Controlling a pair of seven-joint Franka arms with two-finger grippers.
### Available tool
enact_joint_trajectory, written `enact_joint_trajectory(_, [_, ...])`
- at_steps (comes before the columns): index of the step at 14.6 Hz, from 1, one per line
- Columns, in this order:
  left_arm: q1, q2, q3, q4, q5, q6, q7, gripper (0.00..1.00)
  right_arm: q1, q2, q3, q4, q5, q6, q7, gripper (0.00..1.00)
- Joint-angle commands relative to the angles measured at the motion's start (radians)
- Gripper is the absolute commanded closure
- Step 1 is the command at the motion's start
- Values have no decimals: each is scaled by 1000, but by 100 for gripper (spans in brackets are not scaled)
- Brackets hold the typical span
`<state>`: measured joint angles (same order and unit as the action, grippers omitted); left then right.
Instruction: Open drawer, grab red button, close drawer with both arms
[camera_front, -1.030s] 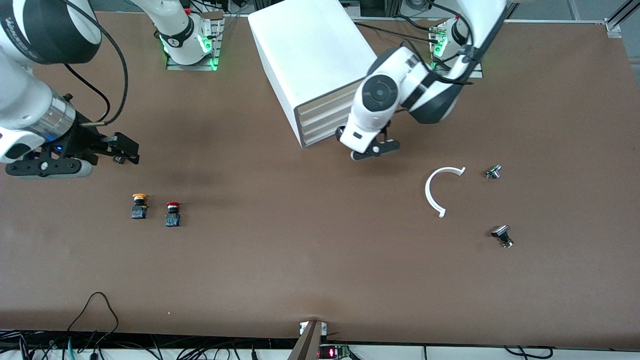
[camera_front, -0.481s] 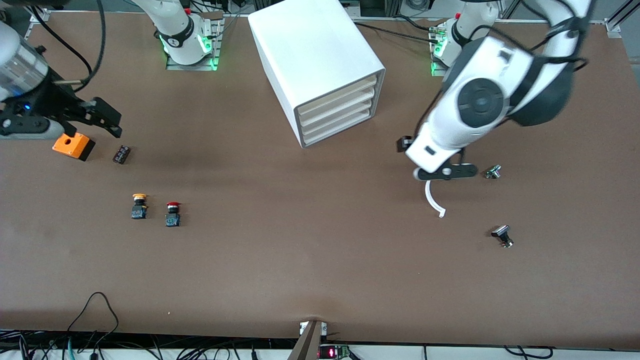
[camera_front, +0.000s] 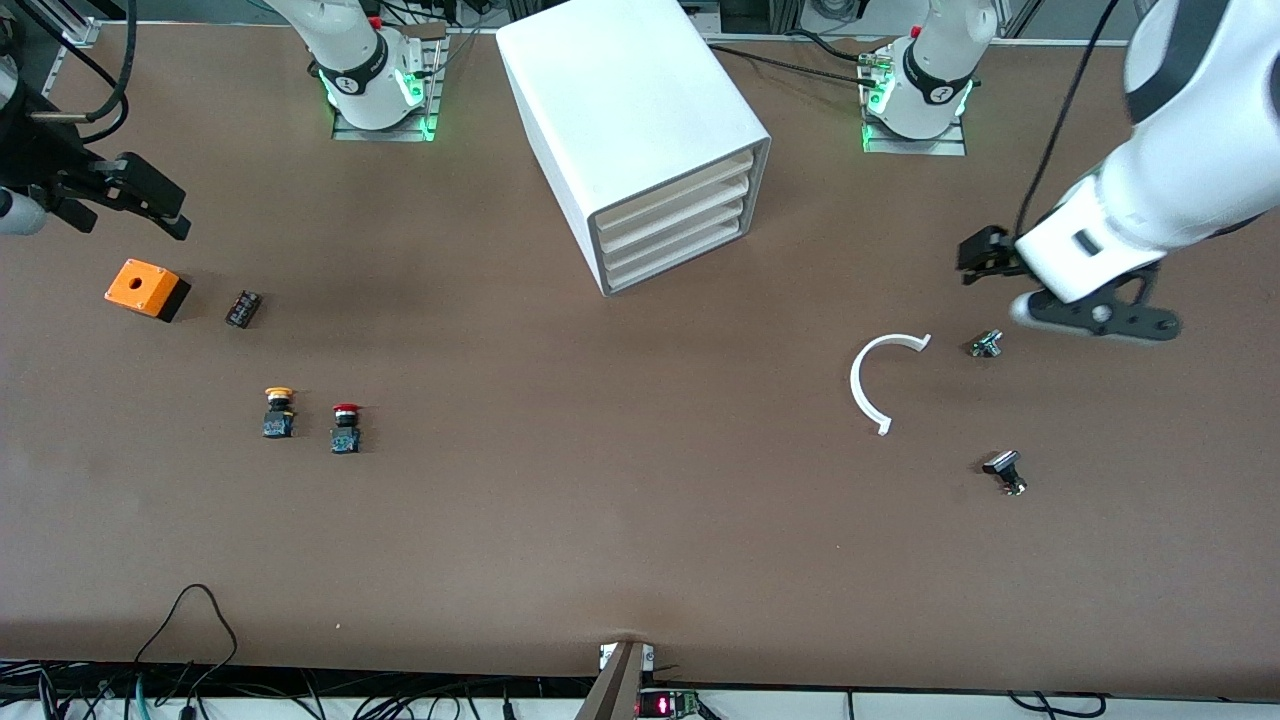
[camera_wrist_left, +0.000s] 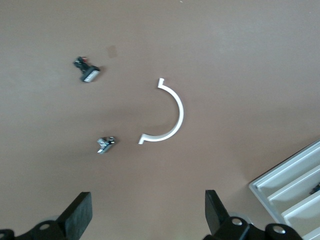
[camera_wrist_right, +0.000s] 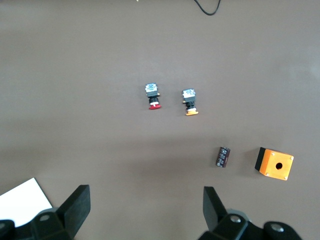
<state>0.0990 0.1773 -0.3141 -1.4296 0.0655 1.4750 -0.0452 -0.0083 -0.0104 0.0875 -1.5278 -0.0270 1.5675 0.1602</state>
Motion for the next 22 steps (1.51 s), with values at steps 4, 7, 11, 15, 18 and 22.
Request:
enact_joint_trajectory(4, [-71, -260, 214, -329, -79, 171, 128, 1, 25, -40, -40, -54, -7, -7, 16, 0])
enact_joint_trajectory(7, [-131, -286, 246, -400, -70, 278, 104, 0, 25, -39, -34, -48, 2, -29, 19, 0])
enact_joint_trajectory(11, [-131, -285, 253, -377, -62, 275, 76, 0, 27, -36, -32, -41, 1, -23, 2, 0])
enact_joint_trajectory(15, [-90, -277, 250, -376, -62, 249, 73, 0, 27, -33, -32, -20, 1, -27, -24, 0])
enact_joint_trajectory(18, [-88, -271, 253, -364, -64, 228, 73, 0, 27, -33, -32, -18, 13, -18, -21, 0])
enact_joint_trajectory(22, [-90, -262, 245, -353, -62, 226, 74, 0, 27, -34, -31, -20, 16, -29, -21, 0])
